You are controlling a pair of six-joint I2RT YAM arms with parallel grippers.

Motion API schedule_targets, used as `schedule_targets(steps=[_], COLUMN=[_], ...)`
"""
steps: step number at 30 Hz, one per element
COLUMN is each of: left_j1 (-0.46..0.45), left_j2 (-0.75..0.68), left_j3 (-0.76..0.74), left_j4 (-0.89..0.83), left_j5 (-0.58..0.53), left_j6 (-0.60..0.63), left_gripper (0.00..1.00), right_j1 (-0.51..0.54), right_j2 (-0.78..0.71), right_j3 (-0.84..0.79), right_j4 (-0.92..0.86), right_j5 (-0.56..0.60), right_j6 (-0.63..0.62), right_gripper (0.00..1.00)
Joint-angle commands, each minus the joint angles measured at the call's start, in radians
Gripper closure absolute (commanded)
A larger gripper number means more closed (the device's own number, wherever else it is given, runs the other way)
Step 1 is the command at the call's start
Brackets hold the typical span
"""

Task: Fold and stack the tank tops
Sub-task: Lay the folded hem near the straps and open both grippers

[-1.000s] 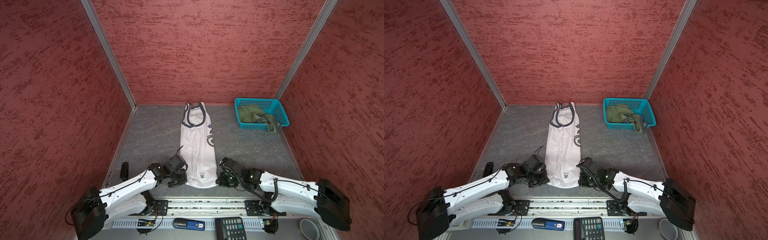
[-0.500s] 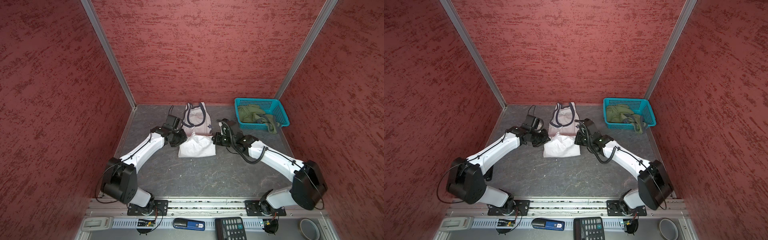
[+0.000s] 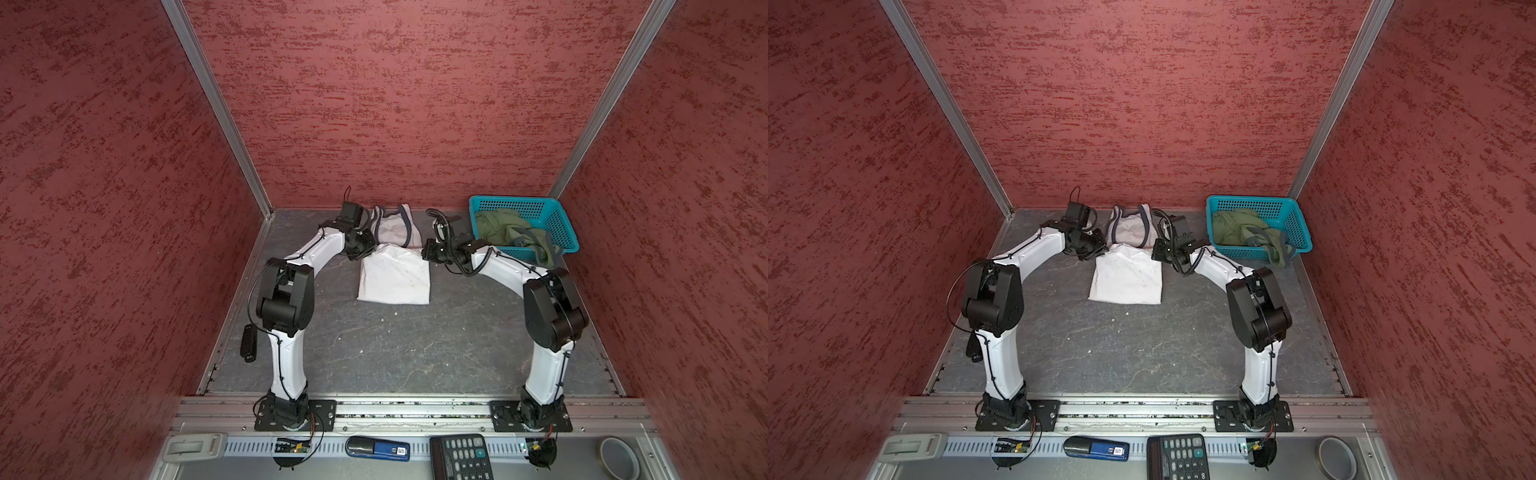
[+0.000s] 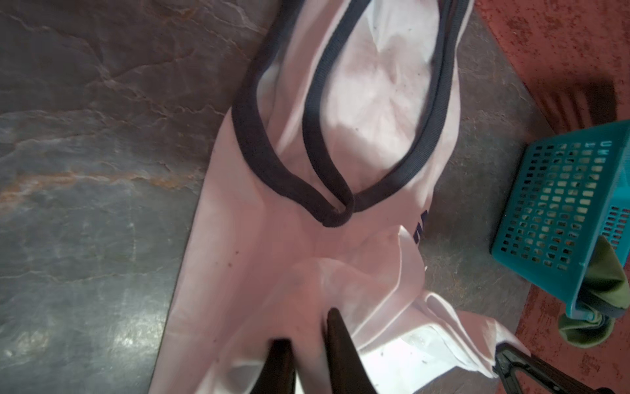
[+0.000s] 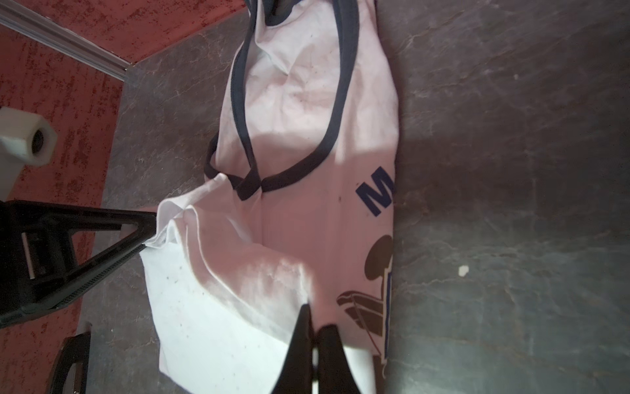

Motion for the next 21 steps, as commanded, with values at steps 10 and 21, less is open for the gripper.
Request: schedule_targets(steps=[10,21], left_j1=[0.042,0.038], left_j2=[0.106,-0.004], left_j3=[0.115,-0.059], left_j4=[-0.031,0.072], left_j5=[-0.035,-0.046], left_j6=[-0.021,0.058], left_gripper=[0.64,0.37], right_j1=[-0.043,-0.047], right_j2=[0.163,0.134], right_j3=[0.191,0.118], right_j4=[-0.027,-0.033], right_j5=[-0.019,0.057], right_j6=[-0.064,-0.104], right_gripper=[0.73,0.37])
